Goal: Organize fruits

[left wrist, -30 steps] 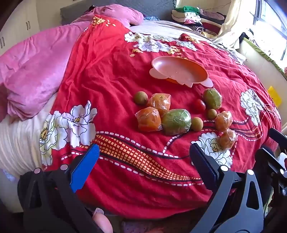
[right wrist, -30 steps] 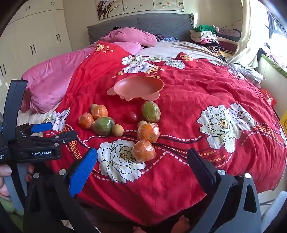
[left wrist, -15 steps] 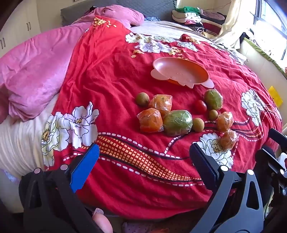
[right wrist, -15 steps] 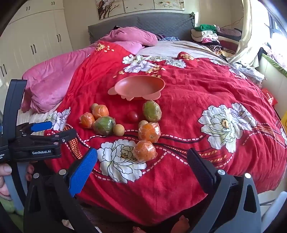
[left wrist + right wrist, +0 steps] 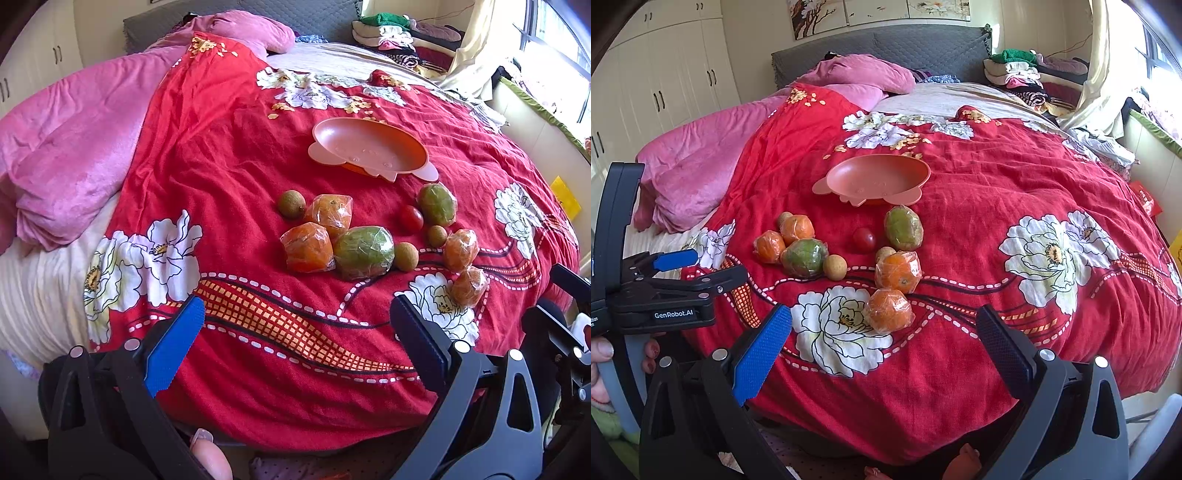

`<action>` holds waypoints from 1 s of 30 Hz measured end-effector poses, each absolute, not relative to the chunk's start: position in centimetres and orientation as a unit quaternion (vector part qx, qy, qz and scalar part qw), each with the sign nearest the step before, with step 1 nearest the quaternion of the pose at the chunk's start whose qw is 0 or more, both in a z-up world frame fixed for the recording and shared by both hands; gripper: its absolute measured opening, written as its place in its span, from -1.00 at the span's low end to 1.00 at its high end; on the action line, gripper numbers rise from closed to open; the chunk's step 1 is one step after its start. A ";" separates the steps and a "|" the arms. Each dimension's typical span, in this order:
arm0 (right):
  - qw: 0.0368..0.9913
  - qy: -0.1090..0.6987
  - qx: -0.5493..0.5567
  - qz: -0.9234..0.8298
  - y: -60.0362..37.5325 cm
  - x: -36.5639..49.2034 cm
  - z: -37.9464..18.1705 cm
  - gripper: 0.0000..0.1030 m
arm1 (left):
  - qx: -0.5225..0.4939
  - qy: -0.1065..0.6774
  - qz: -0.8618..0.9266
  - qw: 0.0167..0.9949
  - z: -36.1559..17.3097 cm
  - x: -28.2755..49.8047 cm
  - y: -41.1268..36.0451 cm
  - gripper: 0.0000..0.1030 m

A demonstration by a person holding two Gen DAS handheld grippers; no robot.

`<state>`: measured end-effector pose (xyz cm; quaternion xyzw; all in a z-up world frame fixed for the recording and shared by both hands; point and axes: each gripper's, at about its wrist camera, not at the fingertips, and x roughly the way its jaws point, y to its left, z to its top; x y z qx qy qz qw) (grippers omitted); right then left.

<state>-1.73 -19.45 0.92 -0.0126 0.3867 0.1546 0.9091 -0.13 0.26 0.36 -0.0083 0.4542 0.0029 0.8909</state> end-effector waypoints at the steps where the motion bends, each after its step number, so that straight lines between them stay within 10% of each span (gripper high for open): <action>1: 0.909 0.387 -0.013 0.155 -19.5 -1.7 0.9 0.92 | -0.008 0.454 0.003 0.891 0.4 -0.1 0.3 0.84; 30: 0.909 0.389 -0.013 0.150 -19.6 -1.7 0.6 0.92 | -0.011 0.452 -0.001 0.892 0.7 -0.3 0.0 0.84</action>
